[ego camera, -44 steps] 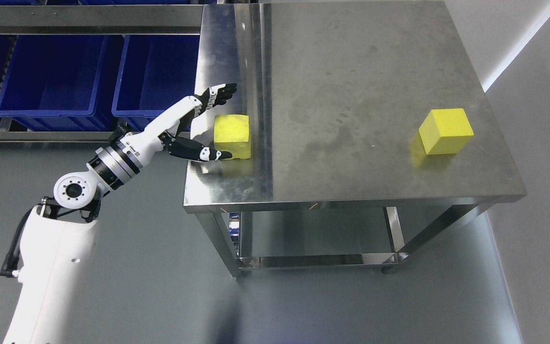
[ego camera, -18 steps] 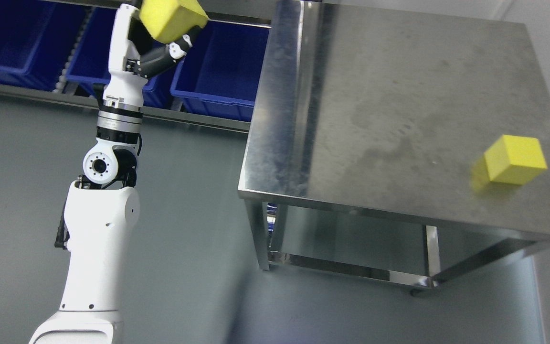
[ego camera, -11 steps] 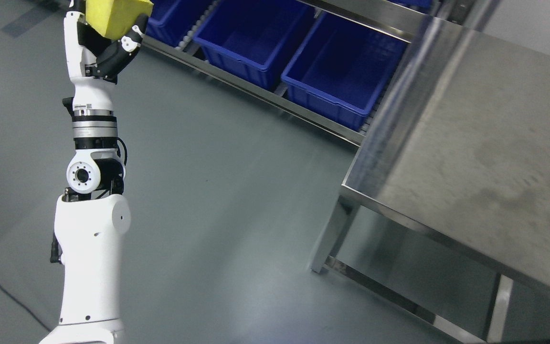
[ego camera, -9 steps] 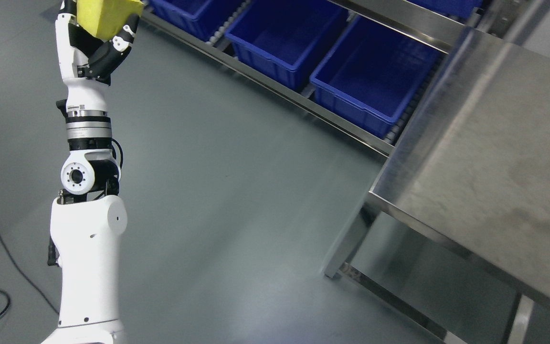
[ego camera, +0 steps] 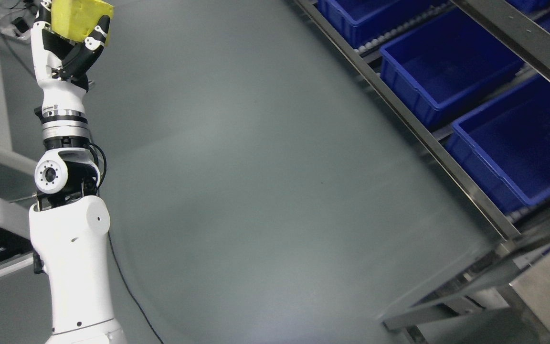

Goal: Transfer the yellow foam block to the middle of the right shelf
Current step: 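Hold the cube raised in the left hand while turning toward the blue bins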

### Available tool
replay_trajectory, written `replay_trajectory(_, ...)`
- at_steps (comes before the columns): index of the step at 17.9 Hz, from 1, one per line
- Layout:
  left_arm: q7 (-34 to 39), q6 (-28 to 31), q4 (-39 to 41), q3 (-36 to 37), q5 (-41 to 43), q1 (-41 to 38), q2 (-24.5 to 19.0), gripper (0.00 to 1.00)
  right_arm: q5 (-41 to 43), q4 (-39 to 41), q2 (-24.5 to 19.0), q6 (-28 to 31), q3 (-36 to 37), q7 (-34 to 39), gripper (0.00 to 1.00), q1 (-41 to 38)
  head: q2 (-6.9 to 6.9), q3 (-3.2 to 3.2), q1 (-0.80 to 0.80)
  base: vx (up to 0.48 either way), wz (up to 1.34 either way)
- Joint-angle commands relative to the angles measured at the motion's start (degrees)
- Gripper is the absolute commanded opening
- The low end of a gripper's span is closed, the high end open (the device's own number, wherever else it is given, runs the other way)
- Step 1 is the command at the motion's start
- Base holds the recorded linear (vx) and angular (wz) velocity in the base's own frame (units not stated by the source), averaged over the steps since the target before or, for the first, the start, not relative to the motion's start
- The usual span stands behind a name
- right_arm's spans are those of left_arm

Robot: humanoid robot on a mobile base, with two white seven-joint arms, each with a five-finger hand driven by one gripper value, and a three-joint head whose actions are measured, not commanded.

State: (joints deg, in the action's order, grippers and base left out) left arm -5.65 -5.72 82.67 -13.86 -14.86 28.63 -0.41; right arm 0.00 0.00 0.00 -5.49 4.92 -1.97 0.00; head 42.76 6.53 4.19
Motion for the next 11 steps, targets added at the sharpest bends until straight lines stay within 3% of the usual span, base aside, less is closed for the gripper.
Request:
replay_trajectory(1, -0.2, 1.9, 4.1, -5.7, -0.1, 0.2, -0.6, 0.45, -0.2, 1.0, 1.0, 0.0, 0.0, 0.0, 1.0, -0.1, 0.0, 0.0, 0.0, 0.131, 0.69)
replay_trajectory(11, -0.5, 1.9, 5.1, -5.6, -0.1, 0.2, -0.6, 0.45, -0.2, 1.0, 1.0, 0.0, 0.0, 0.0, 1.0, -0.1, 0.0, 0.0, 0.0, 0.192, 0.48)
